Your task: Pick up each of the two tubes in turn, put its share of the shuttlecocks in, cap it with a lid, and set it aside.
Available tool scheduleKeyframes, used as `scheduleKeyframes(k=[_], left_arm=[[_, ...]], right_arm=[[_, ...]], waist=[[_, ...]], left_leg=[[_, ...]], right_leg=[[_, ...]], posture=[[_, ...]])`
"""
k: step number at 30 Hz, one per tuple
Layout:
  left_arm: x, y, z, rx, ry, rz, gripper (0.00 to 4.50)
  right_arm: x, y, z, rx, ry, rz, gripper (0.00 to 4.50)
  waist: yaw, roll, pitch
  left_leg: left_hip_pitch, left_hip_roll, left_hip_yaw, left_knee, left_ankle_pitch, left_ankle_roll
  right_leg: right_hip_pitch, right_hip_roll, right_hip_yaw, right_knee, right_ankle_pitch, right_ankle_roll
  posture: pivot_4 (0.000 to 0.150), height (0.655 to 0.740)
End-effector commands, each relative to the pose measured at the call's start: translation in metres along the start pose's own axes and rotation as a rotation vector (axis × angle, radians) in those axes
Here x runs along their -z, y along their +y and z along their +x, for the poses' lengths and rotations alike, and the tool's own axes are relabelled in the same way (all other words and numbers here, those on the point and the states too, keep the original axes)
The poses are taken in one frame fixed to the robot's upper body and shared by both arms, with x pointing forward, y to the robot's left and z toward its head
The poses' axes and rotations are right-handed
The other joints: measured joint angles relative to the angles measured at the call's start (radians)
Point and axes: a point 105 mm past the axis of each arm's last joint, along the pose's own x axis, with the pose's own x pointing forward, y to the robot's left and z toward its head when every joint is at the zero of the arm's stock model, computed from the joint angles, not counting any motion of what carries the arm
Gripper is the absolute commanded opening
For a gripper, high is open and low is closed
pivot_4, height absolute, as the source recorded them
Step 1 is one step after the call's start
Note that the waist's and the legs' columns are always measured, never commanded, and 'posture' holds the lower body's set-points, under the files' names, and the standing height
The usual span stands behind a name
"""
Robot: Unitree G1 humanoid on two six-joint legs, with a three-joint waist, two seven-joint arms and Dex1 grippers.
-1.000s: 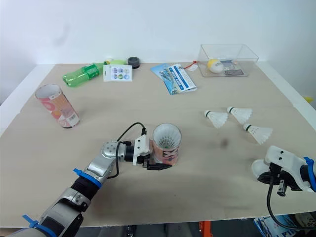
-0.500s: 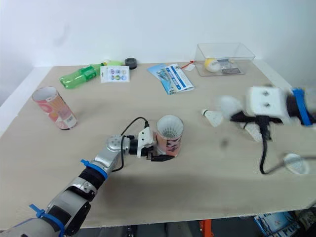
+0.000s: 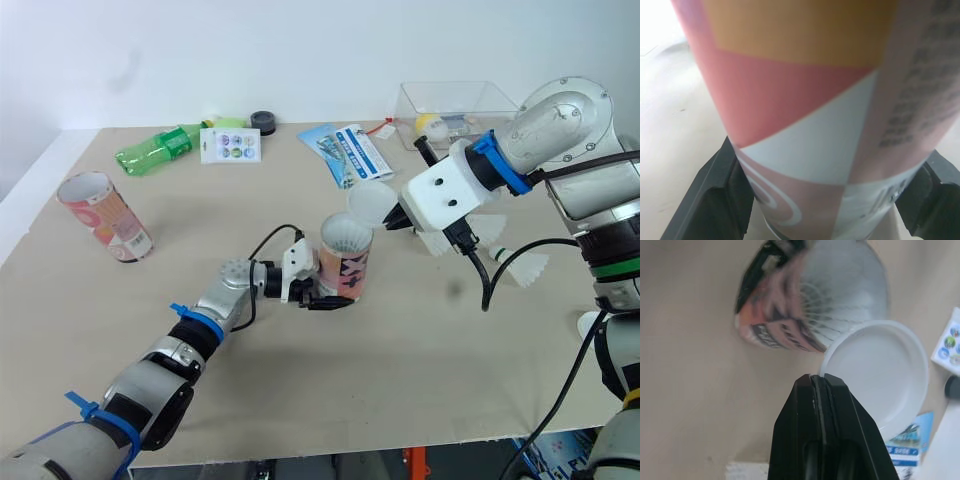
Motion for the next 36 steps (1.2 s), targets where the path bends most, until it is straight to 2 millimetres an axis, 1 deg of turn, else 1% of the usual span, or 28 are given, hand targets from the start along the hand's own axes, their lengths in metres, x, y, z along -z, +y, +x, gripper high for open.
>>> scheduleKeyframes(k=[1, 3, 6, 10, 18, 30, 31, 33, 34, 36], left_arm=[[0.006, 0.008, -0.006, -0.035, 0.041, -0.002, 3.29], [0.006, 0.008, -0.007, -0.032, 0.045, -0.003, 3.29], [0.006, 0.006, -0.006, -0.018, 0.046, 0.004, 3.29], [0.006, 0.004, -0.004, -0.004, 0.046, 0.008, 3.29], [0.005, 0.001, 0.000, -0.005, 0.031, -0.002, 3.29], [0.010, -0.002, -0.001, -0.004, 0.039, -0.010, 3.29], [0.010, -0.002, -0.001, -0.003, 0.039, -0.012, 3.29], [0.010, -0.002, -0.001, -0.003, 0.040, -0.014, 3.29], [0.011, -0.003, -0.001, -0.001, 0.041, -0.017, 3.29], [0.012, -0.003, -0.002, 0.000, 0.046, -0.020, 3.29]], right_arm=[[-0.015, -0.004, -0.010, -0.029, -0.018, -0.102, 0.02], [-0.024, -0.004, -0.009, -0.048, -0.040, -0.150, 0.02], [-0.030, -0.003, -0.003, -0.074, -0.066, -0.182, 0.02], [-0.026, -0.003, 0.003, -0.106, -0.059, -0.212, 0.02], [-0.013, -0.011, 0.010, -0.115, -0.042, -0.221, 0.02], [-0.022, -0.014, 0.015, -0.125, -0.102, -0.206, 0.02], [-0.021, -0.014, 0.015, -0.125, -0.100, -0.204, 0.67], [-0.022, -0.016, 0.013, -0.109, -0.108, -0.204, 1.35], [-0.022, -0.016, 0.012, -0.104, -0.109, -0.196, 1.81], [-0.024, -0.018, 0.009, -0.087, -0.118, -0.188, 1.81]], waist=[[0.000, 0.000, 0.000], [0.000, 0.000, 0.000], [0.000, 0.000, 0.000], [-0.001, 0.000, 0.000], [-0.002, 0.000, 0.000], [-0.002, 0.000, 0.000], [-0.002, 0.001, 0.000], [-0.002, 0.001, 0.000], [-0.002, 0.001, 0.000], [-0.002, 0.001, 0.000]], left_leg=[[0.000, 0.000, 0.000, 0.000, 0.000, 0.000], [0.000, 0.001, 0.000, 0.000, 0.000, 0.000], [0.000, 0.001, 0.000, 0.000, 0.000, 0.000], [0.000, 0.001, 0.000, 0.000, 0.000, 0.000], [0.000, 0.002, 0.001, 0.000, 0.000, 0.000], [0.000, 0.003, 0.001, 0.000, 0.000, 0.000], [0.000, 0.003, 0.001, 0.000, 0.000, 0.000], [0.000, 0.003, 0.001, 0.000, 0.000, 0.000], [0.000, 0.003, 0.001, 0.000, 0.000, 0.000], [0.000, 0.003, 0.001, 0.000, 0.000, 0.000]], right_leg=[[0.000, 0.000, 0.000, 0.000, 0.000, 0.000], [-0.001, 0.001, 0.000, 0.000, 0.000, -0.001], [-0.001, 0.001, 0.000, 0.000, 0.000, -0.002], [-0.001, 0.000, 0.000, 0.000, 0.000, -0.002], [-0.001, 0.001, 0.000, 0.001, 0.002, -0.004], [-0.001, 0.001, 0.000, 0.001, 0.001, -0.007], [-0.001, 0.001, 0.000, 0.001, 0.001, -0.007], [-0.001, 0.001, 0.000, 0.001, 0.001, -0.007], [-0.001, 0.001, 0.000, 0.001, 0.001, -0.007], [-0.001, 0.001, 0.000, 0.001, 0.001, -0.007]], posture=[[0.150, 0.7400], [0.150, 0.7400], [0.150, 0.7400], [0.150, 0.7400], [0.150, 0.7400], [0.150, 0.7400], [0.150, 0.7400], [0.150, 0.7400], [0.150, 0.7400], [0.150, 0.7400]])
